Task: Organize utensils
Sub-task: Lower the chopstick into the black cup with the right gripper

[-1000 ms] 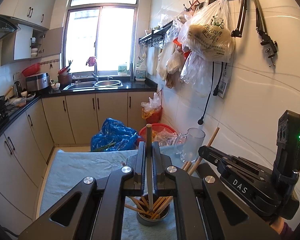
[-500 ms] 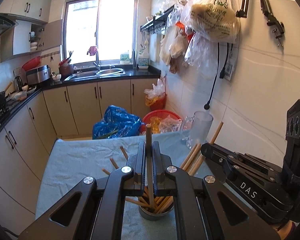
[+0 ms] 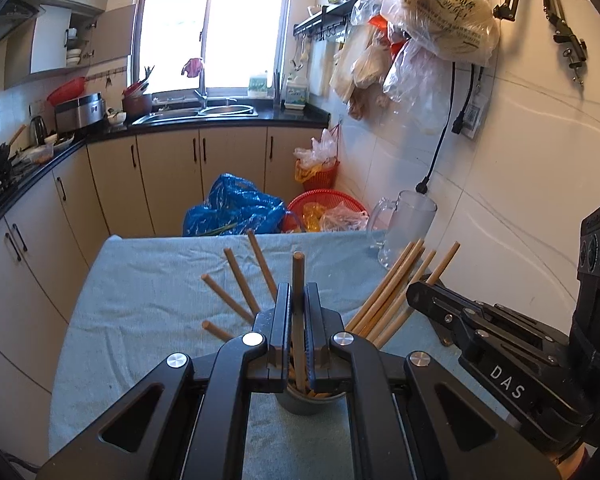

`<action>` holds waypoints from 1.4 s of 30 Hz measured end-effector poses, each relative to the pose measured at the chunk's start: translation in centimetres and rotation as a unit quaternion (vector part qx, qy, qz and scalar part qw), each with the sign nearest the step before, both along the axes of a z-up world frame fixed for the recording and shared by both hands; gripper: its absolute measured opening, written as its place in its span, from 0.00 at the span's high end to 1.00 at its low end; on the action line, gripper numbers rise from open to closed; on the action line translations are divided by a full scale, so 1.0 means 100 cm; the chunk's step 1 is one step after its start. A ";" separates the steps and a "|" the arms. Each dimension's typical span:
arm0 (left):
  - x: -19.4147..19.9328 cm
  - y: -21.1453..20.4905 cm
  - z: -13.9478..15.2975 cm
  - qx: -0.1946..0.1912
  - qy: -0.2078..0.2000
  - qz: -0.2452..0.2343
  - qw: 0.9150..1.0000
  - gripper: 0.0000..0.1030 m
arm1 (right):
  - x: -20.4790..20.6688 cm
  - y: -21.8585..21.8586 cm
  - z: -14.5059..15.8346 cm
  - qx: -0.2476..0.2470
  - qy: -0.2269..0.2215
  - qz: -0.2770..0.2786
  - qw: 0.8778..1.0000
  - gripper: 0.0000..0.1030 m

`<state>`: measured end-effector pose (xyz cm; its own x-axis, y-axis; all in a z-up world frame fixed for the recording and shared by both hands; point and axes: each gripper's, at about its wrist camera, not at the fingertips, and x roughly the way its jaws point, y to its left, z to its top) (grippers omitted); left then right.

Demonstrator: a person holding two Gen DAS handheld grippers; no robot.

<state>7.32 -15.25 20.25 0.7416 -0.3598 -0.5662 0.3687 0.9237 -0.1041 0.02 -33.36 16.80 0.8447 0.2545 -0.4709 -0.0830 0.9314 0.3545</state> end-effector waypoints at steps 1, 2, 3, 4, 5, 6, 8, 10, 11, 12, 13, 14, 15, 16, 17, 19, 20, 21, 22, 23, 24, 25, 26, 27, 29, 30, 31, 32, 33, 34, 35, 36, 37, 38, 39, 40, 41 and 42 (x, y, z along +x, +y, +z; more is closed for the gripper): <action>0.000 0.001 -0.001 0.000 0.001 0.001 1.000 0.95 | -0.001 0.001 -0.001 0.000 0.001 0.000 1.000 0.93; 0.000 0.001 -0.002 0.000 0.002 0.001 1.000 0.95 | -0.001 0.000 -0.002 -0.001 0.002 -0.001 1.000 0.93; 0.000 0.002 -0.003 0.000 0.002 0.001 1.000 0.95 | -0.001 0.001 -0.002 0.000 0.003 -0.001 1.000 0.93; 0.000 0.002 -0.004 0.001 0.003 0.000 1.000 0.95 | -0.001 0.001 -0.004 -0.001 0.005 -0.001 1.000 0.93; -0.001 0.002 -0.004 0.002 0.003 0.000 1.000 0.95 | -0.001 0.001 -0.004 -0.001 0.006 -0.001 1.000 0.93; -0.001 0.002 -0.005 0.002 0.003 0.000 1.000 0.95 | -0.001 0.002 -0.005 -0.002 0.007 -0.001 1.000 0.93; -0.001 0.002 -0.006 0.003 0.004 -0.001 1.000 0.95 | -0.001 0.002 -0.008 -0.003 0.010 0.000 1.000 0.93; -0.002 0.001 -0.009 0.005 0.006 -0.001 1.000 0.95 | 0.000 0.003 -0.010 -0.004 0.014 0.000 1.000 0.93; -0.002 0.001 -0.010 0.007 0.007 -0.002 1.000 0.95 | 0.000 0.003 -0.011 -0.005 0.015 0.001 1.000 0.93; -0.002 0.001 -0.011 0.008 0.007 -0.002 1.000 0.95 | 0.000 0.003 -0.012 -0.005 0.016 0.001 1.000 0.93; -0.003 0.000 -0.012 0.010 0.005 -0.002 1.000 0.95 | 0.000 0.003 -0.012 -0.006 0.015 -0.001 1.000 0.93; -0.004 0.000 -0.012 0.013 0.002 -0.002 1.000 0.95 | 0.000 0.003 -0.013 -0.006 0.015 -0.001 1.000 0.93; -0.004 0.000 -0.012 0.014 0.001 -0.003 1.000 0.95 | 0.000 0.002 -0.013 -0.005 0.016 -0.001 1.000 0.93; -0.005 0.000 -0.012 0.014 0.001 -0.004 1.000 0.95 | 0.000 0.003 -0.013 -0.005 0.016 -0.001 1.000 0.93; -0.005 0.000 -0.012 0.014 0.001 -0.004 1.000 0.95 | 0.000 0.002 -0.013 -0.005 0.016 -0.001 1.000 0.93; -0.005 -0.001 -0.012 0.016 -0.001 -0.004 1.000 0.95 | 0.000 0.002 -0.013 -0.005 0.016 -0.001 1.000 0.93; -0.006 -0.001 -0.012 0.016 -0.001 -0.004 1.000 0.95 | 0.000 0.002 -0.013 -0.005 0.016 0.000 1.000 0.93; -0.005 -0.002 -0.011 0.017 -0.001 -0.004 1.000 0.95 | 0.000 0.002 -0.013 -0.005 0.015 0.000 1.000 0.93; -0.005 -0.002 -0.011 0.016 -0.001 -0.004 1.000 0.95 | 0.000 0.002 -0.013 -0.005 0.015 -0.001 1.000 0.93; -0.005 -0.002 -0.011 0.016 0.000 -0.005 1.000 0.95 | 0.000 0.003 -0.013 -0.005 0.015 -0.001 1.000 0.93; -0.005 -0.003 -0.011 0.016 0.000 -0.004 1.000 0.95 | 0.000 0.002 -0.013 -0.005 0.015 -0.001 1.000 0.93; -0.005 -0.003 -0.011 0.016 0.000 -0.004 1.000 0.95 | 0.000 0.002 -0.013 -0.005 0.016 -0.001 1.000 0.93; -0.005 -0.003 -0.011 0.016 0.000 -0.004 1.000 0.95 | 0.000 0.002 -0.014 -0.004 0.016 -0.001 1.000 0.93; -0.006 -0.003 -0.011 0.017 0.000 -0.003 1.000 0.95 | 0.000 0.002 -0.014 -0.004 0.016 -0.001 1.000 0.93; -0.006 -0.002 -0.011 0.016 0.001 -0.004 1.000 0.95 | -0.001 0.000 -0.015 -0.002 0.016 -0.001 1.000 0.93; -0.006 -0.003 -0.011 0.016 0.001 -0.005 1.000 0.95 | -0.001 0.000 -0.015 -0.002 0.016 -0.001 1.000 0.93; -0.006 -0.002 -0.011 0.016 0.002 -0.005 1.000 0.95 | -0.001 0.000 -0.015 -0.003 0.016 -0.001 1.000 0.93; -0.005 -0.002 -0.011 0.015 0.002 -0.005 1.000 0.95 | -0.001 0.000 -0.015 -0.003 0.016 -0.001 1.000 0.93; -0.005 -0.001 -0.010 0.012 0.004 -0.005 1.000 0.95 | -0.001 0.000 -0.015 -0.002 0.015 -0.001 1.000 0.93; -0.006 0.001 -0.011 0.009 0.005 -0.004 1.000 0.95 | -0.001 -0.001 -0.015 -0.001 0.014 -0.001 1.000 0.93; -0.005 0.002 -0.011 0.007 0.006 -0.002 1.000 0.95 | -0.002 -0.002 -0.015 -0.001 0.013 -0.002 1.000 0.93; -0.005 0.004 -0.011 0.004 0.006 -0.001 1.000 0.95 | -0.002 -0.003 -0.015 0.001 0.012 -0.003 1.000 0.93; -0.005 0.005 -0.012 0.002 0.007 0.000 1.000 0.95 | -0.003 -0.003 -0.015 0.001 0.011 -0.003 1.000 0.93; -0.005 0.006 -0.012 0.000 0.008 0.002 1.000 0.95 | -0.003 -0.004 -0.014 0.002 0.011 -0.004 1.000 0.93; -0.005 0.007 -0.011 -0.002 0.009 0.002 1.000 0.95 | -0.004 -0.003 -0.013 0.001 0.009 -0.004 1.000 0.93; -0.005 0.008 -0.011 -0.004 0.009 0.003 1.000 0.95 | -0.005 -0.003 -0.012 0.002 0.008 -0.005 1.000 0.93; -0.006 0.009 -0.011 -0.005 0.010 0.003 1.000 0.95 | -0.006 -0.003 -0.012 0.003 0.006 -0.006 1.000 0.93; -0.006 0.010 -0.010 -0.007 0.010 0.003 1.000 0.95 | -0.007 -0.003 -0.011 0.004 0.005 -0.007 1.000 0.93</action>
<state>6.68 -14.20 19.27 0.7328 -0.3627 -0.5757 0.3608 0.9245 -0.1231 -0.69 -33.69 15.65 0.8433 0.2471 -0.4772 -0.0673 0.9296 0.3625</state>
